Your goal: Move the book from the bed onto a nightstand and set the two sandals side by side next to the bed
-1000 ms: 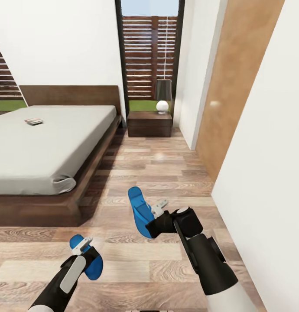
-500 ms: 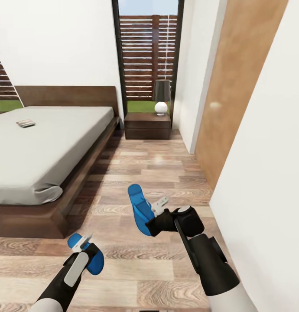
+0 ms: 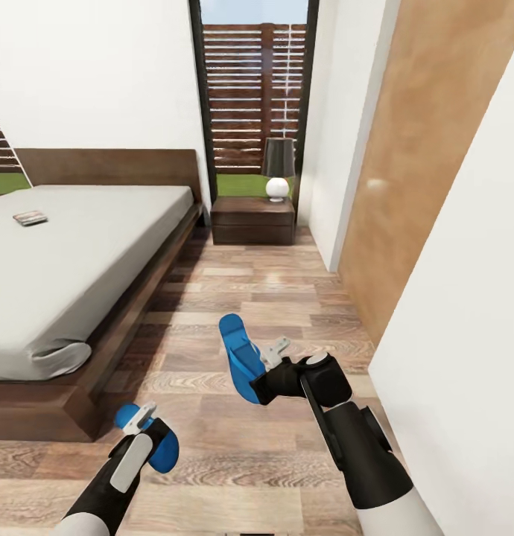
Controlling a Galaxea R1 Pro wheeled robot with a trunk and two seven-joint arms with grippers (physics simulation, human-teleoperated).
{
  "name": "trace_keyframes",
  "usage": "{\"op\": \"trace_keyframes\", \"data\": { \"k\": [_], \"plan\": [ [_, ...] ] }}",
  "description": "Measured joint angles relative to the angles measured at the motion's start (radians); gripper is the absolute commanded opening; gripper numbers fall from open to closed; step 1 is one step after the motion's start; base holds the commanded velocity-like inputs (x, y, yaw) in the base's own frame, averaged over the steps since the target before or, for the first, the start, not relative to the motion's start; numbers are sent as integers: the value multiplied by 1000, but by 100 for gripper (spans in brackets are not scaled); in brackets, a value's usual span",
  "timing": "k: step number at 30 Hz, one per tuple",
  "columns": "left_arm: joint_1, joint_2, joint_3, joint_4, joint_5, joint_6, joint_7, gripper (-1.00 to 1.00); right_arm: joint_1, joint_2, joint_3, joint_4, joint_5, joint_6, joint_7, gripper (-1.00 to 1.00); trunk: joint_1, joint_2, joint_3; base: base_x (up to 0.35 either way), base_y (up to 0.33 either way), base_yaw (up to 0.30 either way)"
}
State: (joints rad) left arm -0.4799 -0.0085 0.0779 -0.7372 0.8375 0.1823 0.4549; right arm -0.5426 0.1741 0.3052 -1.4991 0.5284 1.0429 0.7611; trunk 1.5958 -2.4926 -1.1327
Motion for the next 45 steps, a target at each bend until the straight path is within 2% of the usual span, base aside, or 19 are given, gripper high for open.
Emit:
{"op": "trace_keyframes", "data": {
  "k": [6, 10, 12, 14, 17, 22, 36, 39, 43, 45],
  "plan": [
    [0, -1, 1, 7, 0, -1, 0, -100, 2, 0, 0, -8, 1, 0, 3, -100, 0, 0, 0, 327, 126, 0],
    [-1, -2, 22, 21, 2, -13, 1, -100, 15, 0, 0, -36, 0, 0, 5, -100, 0, 0, 0, 326, 109, 5],
    [-2, -2, 45, 25, 13, -36, 1, -100, 22, 0, 1, -50, 0, 0, 5, -100, 0, 0, 0, 326, 53, 52],
    [-2, -3, 54, 27, 21, -51, 1, -100, 26, 0, 3, -55, 0, 0, 6, -100, 0, 0, 0, 326, 31, 106],
    [-6, -9, 65, 29, 52, -68, 0, -100, 29, 0, 13, -61, -1, 1, 6, -100, 0, 0, 0, 327, 14, 135],
    [-11, -16, 69, 33, 74, -75, -2, -100, 30, 0, 18, -64, 0, 0, 6, -100, 0, 0, 0, 328, -2, 63],
    [-20, -20, 71, 70, 85, -77, -10, -100, 38, 0, 20, -64, 2, 0, 6, -100, 0, 0, 0, 264, -143, 6],
    [-21, -35, 72, 53, 86, -70, 14, -100, 40, 0, 21, -64, 0, 1, 8, -100, 0, 0, 0, 59, -42, 0],
    [-25, -54, 69, -3, 87, -63, 110, -100, 45, 0, 22, -64, -1, 0, 8, -100, 1, 0, 0, 22, -16, 0],
    [-25, -66, 67, -52, 87, -61, 185, -100, 47, 0, 23, -55, 1, 0, 8, -100, 1, 0, 0, 9, -7, 0]
  ]
}}
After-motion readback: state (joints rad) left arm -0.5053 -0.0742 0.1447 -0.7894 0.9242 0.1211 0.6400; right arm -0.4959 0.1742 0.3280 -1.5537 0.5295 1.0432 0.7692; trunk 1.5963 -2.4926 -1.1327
